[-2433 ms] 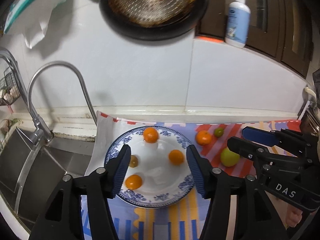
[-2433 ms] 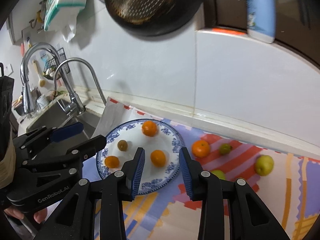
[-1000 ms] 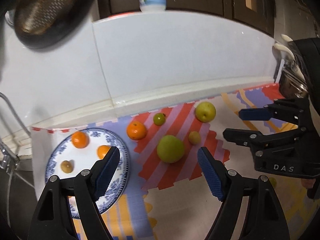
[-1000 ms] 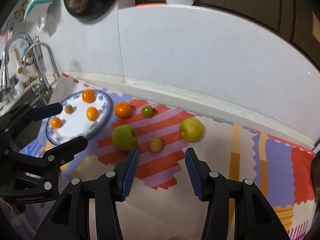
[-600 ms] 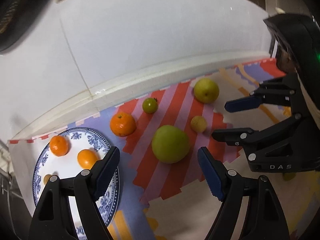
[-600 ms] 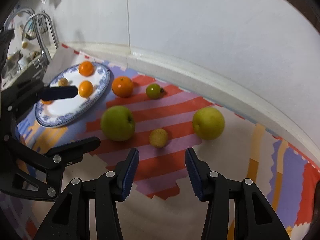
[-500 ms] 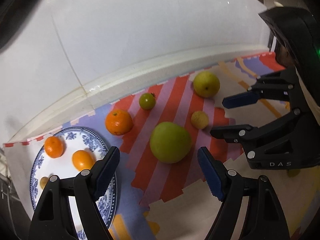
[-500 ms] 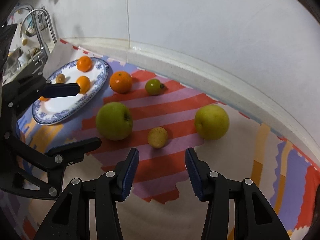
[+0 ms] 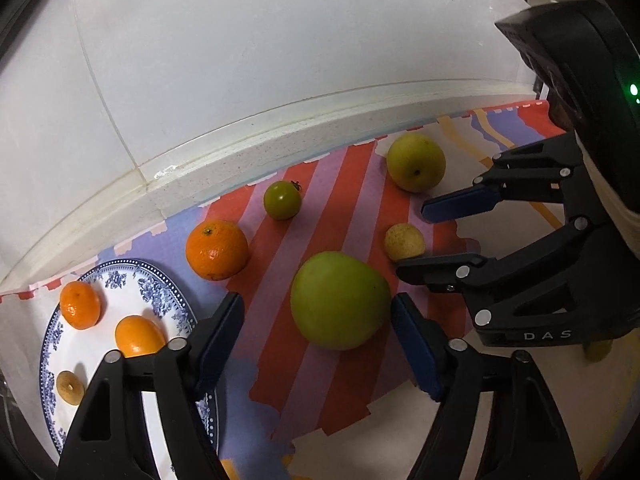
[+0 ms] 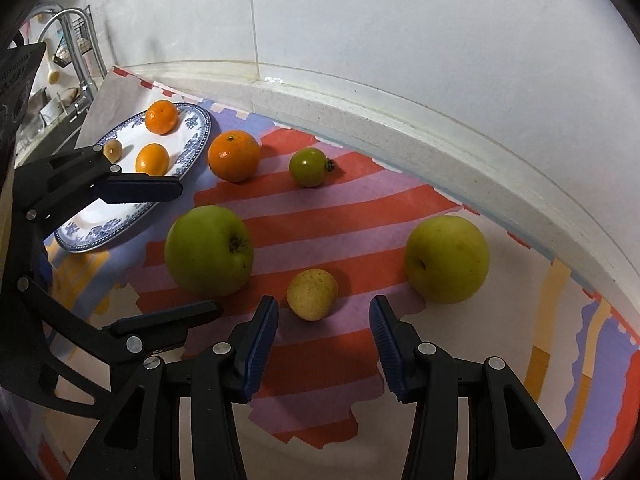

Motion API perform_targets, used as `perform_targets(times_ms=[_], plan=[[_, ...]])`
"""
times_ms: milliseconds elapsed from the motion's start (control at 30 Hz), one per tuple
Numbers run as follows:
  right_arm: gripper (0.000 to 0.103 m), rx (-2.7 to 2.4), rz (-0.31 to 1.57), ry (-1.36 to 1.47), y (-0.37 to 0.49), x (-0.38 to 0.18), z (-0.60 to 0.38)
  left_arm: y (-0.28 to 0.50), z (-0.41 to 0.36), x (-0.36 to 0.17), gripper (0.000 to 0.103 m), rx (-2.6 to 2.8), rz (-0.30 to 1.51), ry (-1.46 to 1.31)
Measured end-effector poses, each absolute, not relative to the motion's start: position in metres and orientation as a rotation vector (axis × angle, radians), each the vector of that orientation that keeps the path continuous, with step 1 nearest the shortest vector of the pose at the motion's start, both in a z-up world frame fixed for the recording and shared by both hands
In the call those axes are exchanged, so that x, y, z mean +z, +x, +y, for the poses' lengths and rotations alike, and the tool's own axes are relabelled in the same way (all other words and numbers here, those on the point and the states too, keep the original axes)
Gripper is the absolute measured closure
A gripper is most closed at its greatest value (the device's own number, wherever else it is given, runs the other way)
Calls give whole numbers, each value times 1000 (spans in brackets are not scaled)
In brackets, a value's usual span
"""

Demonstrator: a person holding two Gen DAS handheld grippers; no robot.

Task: Organize fruits
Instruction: 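Grasp a large green apple with the left gripper while the right gripper grasps a small yellow pear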

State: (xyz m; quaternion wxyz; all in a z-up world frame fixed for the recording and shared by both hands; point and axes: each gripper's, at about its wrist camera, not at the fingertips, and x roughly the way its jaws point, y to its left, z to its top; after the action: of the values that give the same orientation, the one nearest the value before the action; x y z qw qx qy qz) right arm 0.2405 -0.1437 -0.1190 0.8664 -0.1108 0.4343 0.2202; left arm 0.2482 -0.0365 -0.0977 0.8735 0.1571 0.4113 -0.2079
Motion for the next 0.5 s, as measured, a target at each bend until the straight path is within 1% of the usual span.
perform_targets(times_ms=[133,200,233,267,300,367,500], plan=[[59,471,917,-217,244,-122,-143,251,-38,-99,37,-450,871,317],[61,476,919,-213,245,-123,-143,253,-39,-100,42,-459,880,306],[64,480,921,-211,245,-124,-143,253,-38,-101,44,-464,883,300],[67,482,922,-210,245,-124,-143,253,-38,-101,50,-473,886,292],[70,482,921,-209,245,-124,-144,253,-39,-101,54,-479,889,288],[75,484,918,-209,245,-123,-144,253,-43,-101,54,-472,886,292],[75,468,914,-201,244,-123,-147,250,-44,-101,54,-452,889,259]])
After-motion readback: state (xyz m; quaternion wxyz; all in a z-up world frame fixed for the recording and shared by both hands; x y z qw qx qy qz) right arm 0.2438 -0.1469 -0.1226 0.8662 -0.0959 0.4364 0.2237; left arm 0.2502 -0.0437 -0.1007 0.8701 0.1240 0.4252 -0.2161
